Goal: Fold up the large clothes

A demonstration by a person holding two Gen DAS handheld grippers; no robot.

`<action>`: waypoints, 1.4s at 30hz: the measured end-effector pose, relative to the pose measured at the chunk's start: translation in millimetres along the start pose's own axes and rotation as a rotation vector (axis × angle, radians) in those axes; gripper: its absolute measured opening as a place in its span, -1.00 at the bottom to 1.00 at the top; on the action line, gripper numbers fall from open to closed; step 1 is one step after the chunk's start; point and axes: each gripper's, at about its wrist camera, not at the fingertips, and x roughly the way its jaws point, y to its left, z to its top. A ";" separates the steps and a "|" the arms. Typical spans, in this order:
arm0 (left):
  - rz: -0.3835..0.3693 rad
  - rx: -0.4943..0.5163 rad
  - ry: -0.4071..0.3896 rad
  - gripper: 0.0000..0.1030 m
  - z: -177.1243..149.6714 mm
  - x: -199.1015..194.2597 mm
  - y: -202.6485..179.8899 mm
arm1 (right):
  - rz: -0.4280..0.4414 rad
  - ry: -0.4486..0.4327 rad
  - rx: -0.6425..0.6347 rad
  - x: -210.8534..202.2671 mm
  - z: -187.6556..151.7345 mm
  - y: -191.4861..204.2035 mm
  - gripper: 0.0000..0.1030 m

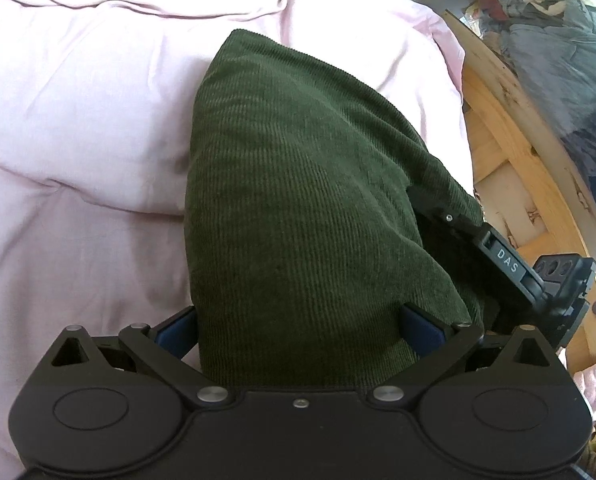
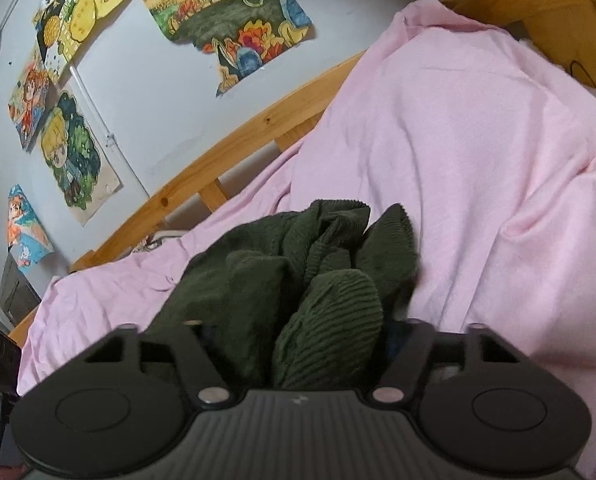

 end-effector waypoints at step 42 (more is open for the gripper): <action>0.375 -0.170 -0.327 0.99 10.5 -158.8 122.7 | -0.036 0.110 -0.134 115.7 -2.5 168.6 0.99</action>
